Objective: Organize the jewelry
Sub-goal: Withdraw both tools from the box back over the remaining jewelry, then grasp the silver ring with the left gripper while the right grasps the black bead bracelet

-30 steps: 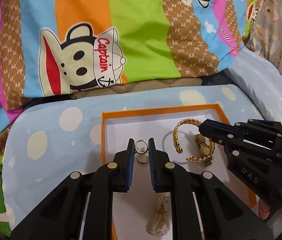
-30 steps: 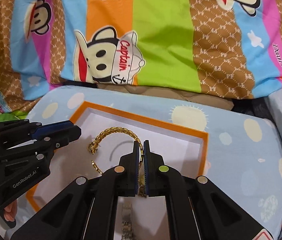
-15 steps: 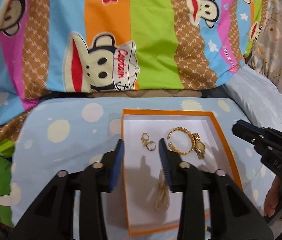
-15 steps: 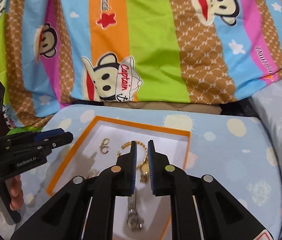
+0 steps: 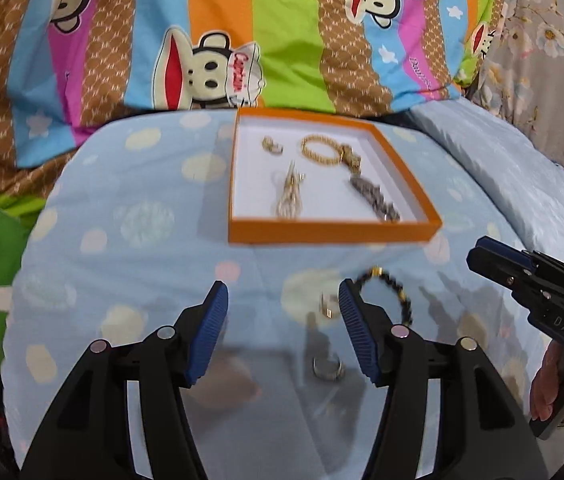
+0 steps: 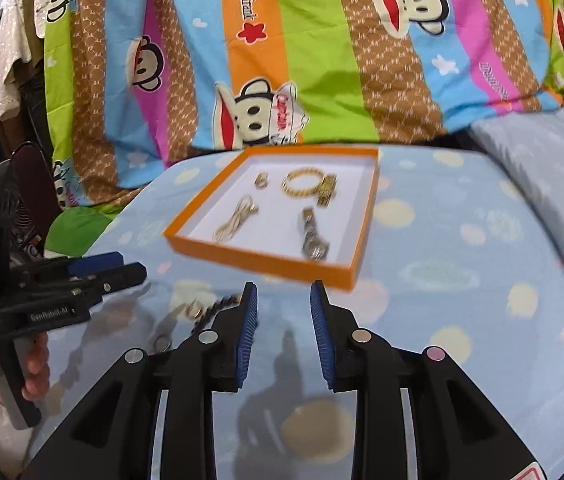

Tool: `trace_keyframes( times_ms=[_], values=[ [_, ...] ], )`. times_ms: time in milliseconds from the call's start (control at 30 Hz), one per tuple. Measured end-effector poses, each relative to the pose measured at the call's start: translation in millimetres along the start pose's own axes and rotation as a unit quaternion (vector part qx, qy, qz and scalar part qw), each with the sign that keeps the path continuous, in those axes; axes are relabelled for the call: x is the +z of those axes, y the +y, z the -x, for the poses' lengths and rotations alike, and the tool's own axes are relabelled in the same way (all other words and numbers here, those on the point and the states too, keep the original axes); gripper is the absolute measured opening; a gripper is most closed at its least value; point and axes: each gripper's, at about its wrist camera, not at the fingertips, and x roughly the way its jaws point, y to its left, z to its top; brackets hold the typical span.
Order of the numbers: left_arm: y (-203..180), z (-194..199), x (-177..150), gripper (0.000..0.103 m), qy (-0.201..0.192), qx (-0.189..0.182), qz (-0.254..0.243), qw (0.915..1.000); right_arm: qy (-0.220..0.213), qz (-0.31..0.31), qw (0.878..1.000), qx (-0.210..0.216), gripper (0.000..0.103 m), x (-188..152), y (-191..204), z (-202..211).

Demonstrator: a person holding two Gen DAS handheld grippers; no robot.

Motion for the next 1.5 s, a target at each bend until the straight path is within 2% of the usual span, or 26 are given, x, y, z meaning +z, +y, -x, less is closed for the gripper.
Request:
trace_keyframes(
  times_ms=[100,200,267,467,667,767,867,967,1033,1333,1400,1467,1500],
  values=[
    [2.6,-4.4,-24.7,0.057,0.013,0.011,0.01,0.9998,0.008,-0.009,1.0,0.0,0.027,-12.0,1.9,-4.0],
    [1.4,-11.2,-35.0,0.057,0.03,0.008,0.011,0.9995,0.014,-0.022,1.0,0.005,0.028,-19.0,1.3,-6.5],
    [-4.6,-14.9,-36.6,0.057,0.032,0.016,-0.004,0.9993,0.016,-0.022,1.0,-0.002,0.033,-21.0,1.8,-8.7],
    [-18.5,-17.5,-39.2,0.06,0.029,0.02,-0.029,0.9989,0.027,-0.017,0.999,-0.007,0.033,-23.3,3.9,-17.9],
    [-23.0,-8.6,-39.6,0.06,0.023,-0.015,-0.03,0.9992,0.032,-0.013,0.999,-0.013,0.033,-24.9,5.5,-22.5],
    [-31.7,-12.1,-44.2,0.06,0.034,-0.027,-0.047,0.998,0.03,-0.016,0.999,-0.011,0.033,-24.7,4.3,-21.8],
    [-39.1,-16.2,-48.3,0.059,0.034,-0.01,-0.067,0.9971,0.032,-0.013,0.999,-0.009,0.033,-24.8,5.4,-22.7],
    [-39.6,-16.5,-48.6,0.044,0.028,0.002,-0.07,0.9972,0.035,-0.01,0.999,-0.003,0.033,-23.2,8.2,-26.0],
    [-37.2,-16.3,-47.6,0.025,0.025,0.003,-0.067,0.9974,0.041,-0.01,0.999,0.004,0.033,-21.0,10.6,-31.5],
    [-34.1,-14.3,-45.7,0.023,0.024,-0.01,-0.061,0.9978,0.06,0.009,0.998,-0.013,0.033,-14.7,28.1,-56.4],
    [-32.7,-14.3,-44.9,0.023,0.025,-0.012,-0.057,0.998,0.062,0.016,0.998,-0.022,0.027,-14.2,31.7,-60.2],
    [-32.0,-14.4,-44.5,0.023,0.026,-0.013,-0.056,0.998,0.064,0.021,0.997,-0.029,0.007,-14.1,33.9,-61.8],
    [-31.9,-14.2,-44.5,0.023,0.026,-0.014,-0.055,0.998,0.063,0.021,0.997,-0.03,0.006,-14.5,34.2,-61.9]
  ],
)
